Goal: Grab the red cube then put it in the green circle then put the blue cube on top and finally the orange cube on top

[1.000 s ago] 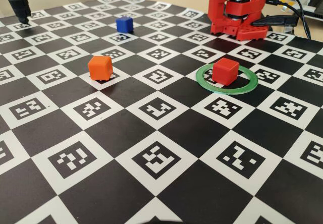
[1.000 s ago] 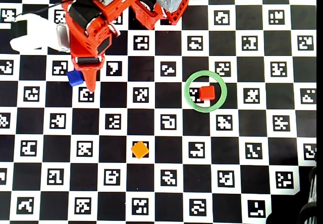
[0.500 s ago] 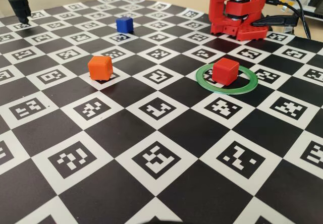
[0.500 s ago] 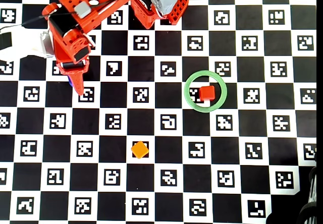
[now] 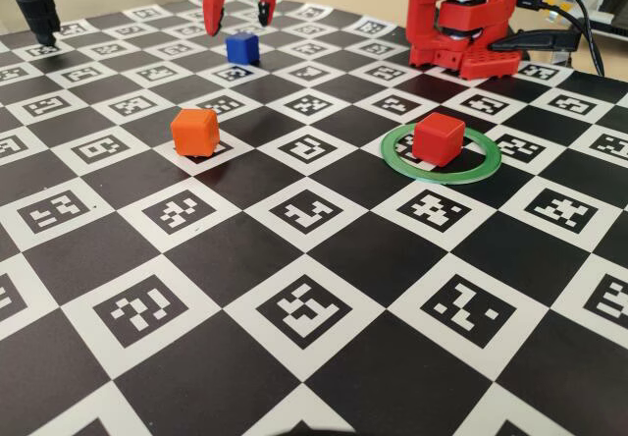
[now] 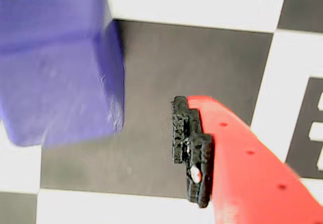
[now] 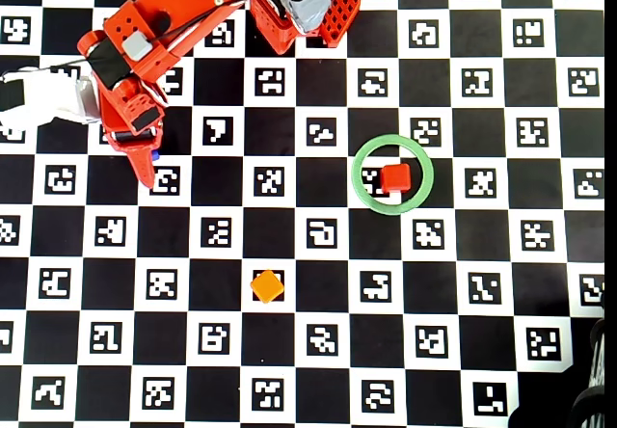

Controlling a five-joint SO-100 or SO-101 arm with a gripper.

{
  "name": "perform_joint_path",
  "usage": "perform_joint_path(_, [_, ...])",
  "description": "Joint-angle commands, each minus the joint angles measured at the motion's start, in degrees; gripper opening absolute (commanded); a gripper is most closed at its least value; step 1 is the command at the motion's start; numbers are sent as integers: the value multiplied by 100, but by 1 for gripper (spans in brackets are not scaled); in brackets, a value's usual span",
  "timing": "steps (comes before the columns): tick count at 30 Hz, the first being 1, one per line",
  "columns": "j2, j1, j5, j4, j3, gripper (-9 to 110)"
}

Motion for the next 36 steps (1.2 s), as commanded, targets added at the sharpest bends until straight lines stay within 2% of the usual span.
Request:
perform_joint_path(1, [70, 79, -53, -237, 0, 48])
perform_joint_path(24, [-237, 97, -44, -817, 237, 48])
perform_joint_path(36, [-299, 97, -519, -896, 211, 48])
